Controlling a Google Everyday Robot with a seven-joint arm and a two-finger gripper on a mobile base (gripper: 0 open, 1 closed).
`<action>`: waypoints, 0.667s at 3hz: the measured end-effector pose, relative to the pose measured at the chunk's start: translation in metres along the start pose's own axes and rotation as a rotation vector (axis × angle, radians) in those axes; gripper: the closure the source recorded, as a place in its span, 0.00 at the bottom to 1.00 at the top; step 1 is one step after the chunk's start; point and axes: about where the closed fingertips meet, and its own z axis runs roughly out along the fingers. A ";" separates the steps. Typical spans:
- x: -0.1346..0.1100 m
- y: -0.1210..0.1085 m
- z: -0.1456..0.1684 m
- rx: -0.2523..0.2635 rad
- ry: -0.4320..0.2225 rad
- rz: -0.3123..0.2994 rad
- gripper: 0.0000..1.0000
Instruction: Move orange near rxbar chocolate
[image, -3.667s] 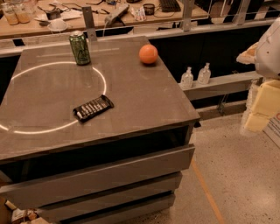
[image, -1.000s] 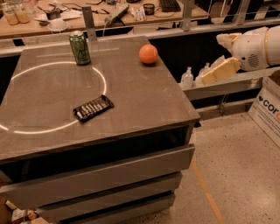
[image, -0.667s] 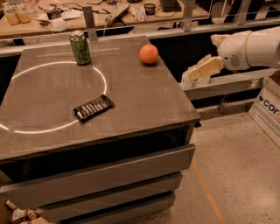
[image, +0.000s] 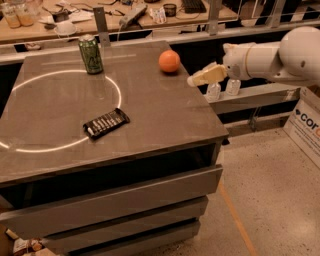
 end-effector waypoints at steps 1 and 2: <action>0.000 -0.001 0.046 -0.074 0.000 0.000 0.00; -0.005 -0.002 0.085 -0.133 -0.004 -0.011 0.00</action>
Offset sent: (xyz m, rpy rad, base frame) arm 0.0962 0.0786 -0.0362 0.0146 0.0573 0.1912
